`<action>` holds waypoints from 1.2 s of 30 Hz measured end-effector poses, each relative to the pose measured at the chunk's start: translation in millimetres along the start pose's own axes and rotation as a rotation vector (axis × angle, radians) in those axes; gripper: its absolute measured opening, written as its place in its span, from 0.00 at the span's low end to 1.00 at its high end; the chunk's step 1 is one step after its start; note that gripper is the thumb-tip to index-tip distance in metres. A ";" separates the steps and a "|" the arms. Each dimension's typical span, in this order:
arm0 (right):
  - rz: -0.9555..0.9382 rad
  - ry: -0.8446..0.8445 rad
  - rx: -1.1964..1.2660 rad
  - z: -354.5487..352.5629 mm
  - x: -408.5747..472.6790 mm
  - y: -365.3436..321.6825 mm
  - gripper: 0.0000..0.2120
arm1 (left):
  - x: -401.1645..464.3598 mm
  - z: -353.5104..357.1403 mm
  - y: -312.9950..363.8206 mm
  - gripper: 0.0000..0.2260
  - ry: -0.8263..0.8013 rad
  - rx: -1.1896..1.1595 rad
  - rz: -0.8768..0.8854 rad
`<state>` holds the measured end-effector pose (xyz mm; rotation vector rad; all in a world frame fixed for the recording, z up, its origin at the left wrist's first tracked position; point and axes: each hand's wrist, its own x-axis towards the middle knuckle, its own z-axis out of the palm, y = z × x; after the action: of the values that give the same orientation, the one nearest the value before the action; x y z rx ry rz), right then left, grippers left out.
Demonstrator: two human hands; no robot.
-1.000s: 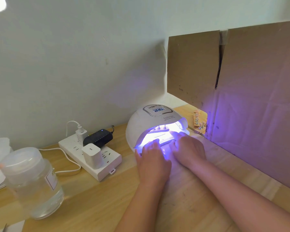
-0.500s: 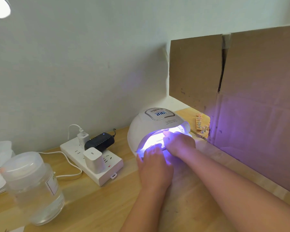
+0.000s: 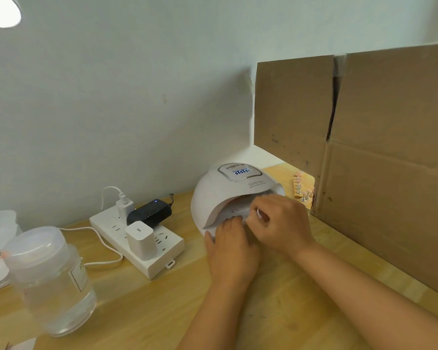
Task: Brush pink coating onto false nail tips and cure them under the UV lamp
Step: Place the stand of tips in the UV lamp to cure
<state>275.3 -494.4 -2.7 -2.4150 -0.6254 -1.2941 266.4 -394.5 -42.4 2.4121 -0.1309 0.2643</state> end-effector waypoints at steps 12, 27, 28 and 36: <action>0.461 -0.715 -0.028 20.4 87.5 16.0 0.22 | -2.1 -3.2 -0.4 0.24 -0.004 0.009 0.010; 0.436 -0.861 -0.082 15.1 100.9 12.5 0.21 | -2.9 -4.8 -0.3 0.25 -0.002 -0.015 0.005; 0.440 -0.852 -0.079 15.9 99.9 13.2 0.21 | -2.6 -4.6 -0.2 0.25 -0.002 -0.014 0.006; 0.438 -0.827 -0.090 19.3 98.0 14.3 0.20 | -1.1 -4.3 -1.8 0.24 -0.001 0.005 0.011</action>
<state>344.3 -475.5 68.4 -2.8953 -0.1842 -0.1220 265.0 -390.4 -40.7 2.4173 -0.1444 0.2692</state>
